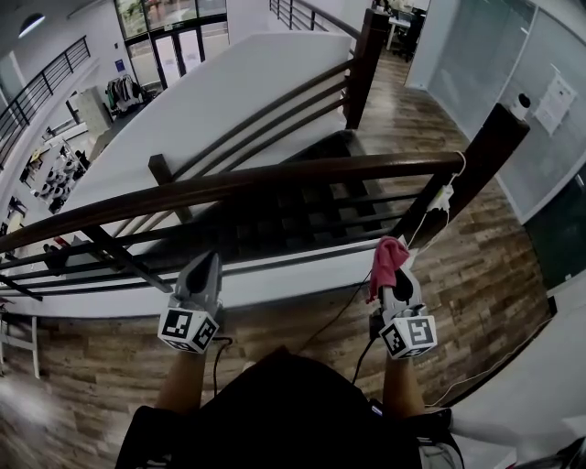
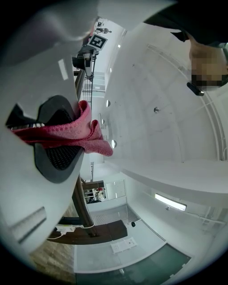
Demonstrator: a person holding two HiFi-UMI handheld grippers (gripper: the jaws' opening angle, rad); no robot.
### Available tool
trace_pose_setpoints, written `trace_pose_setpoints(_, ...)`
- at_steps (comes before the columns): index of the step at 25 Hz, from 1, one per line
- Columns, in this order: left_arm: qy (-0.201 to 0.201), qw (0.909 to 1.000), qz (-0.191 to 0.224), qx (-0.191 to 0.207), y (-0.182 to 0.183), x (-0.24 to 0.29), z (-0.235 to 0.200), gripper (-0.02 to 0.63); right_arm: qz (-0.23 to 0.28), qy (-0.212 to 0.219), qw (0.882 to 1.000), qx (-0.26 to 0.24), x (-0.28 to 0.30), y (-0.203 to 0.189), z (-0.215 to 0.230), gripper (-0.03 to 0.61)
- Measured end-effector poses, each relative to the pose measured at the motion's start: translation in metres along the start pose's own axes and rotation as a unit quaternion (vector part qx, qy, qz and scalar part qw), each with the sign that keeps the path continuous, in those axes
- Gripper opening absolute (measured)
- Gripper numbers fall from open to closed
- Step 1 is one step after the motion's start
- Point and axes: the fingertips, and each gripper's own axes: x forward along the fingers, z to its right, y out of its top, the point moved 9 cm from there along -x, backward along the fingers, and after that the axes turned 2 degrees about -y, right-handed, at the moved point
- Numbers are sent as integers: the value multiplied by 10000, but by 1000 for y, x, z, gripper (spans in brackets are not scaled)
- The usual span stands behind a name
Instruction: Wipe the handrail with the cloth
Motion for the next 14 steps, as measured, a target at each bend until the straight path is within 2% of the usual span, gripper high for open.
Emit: trace_pose_setpoints(14,-26,9999,-99,-67,-1,5,0,0,-79,-156,9998,59,-6,-3,9,48)
